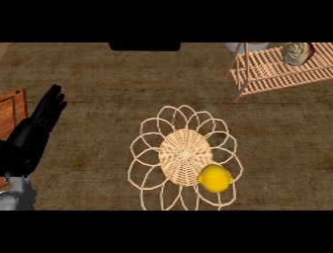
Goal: Pick the cupcake from the placemat and place it in the tiered shelf
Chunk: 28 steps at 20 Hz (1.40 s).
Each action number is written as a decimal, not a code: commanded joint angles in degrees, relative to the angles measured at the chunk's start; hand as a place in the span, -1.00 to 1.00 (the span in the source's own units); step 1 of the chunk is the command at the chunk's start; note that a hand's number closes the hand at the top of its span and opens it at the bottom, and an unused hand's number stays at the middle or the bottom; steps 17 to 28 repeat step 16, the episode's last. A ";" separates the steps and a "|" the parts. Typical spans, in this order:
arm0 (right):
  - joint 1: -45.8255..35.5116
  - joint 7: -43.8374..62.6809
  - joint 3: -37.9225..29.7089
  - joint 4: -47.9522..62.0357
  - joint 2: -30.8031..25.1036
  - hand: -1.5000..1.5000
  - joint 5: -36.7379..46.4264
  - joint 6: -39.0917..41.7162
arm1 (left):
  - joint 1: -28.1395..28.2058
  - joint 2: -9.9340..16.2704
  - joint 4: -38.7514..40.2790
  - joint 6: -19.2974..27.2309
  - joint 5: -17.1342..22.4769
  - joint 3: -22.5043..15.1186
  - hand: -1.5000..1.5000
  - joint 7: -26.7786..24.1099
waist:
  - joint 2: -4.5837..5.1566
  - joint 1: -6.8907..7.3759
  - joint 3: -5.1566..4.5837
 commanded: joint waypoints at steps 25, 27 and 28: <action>2.36 9.19 -31.12 -0.47 -24.82 -1.00 -26.46 19.91 | 2.58 0.32 -2.85 0.59 -0.32 1.04 0.00 0.37 | -0.36 -1.64 0.08; 2.36 9.19 -31.12 -0.47 -24.82 -1.00 -26.46 19.91 | 2.58 0.32 -2.85 0.59 -0.32 1.04 0.00 0.37 | -0.36 -1.64 0.08; 2.36 9.19 -31.12 -0.47 -24.82 -1.00 -26.46 19.91 | 2.58 0.32 -2.85 0.59 -0.32 1.04 0.00 0.37 | -0.36 -1.64 0.08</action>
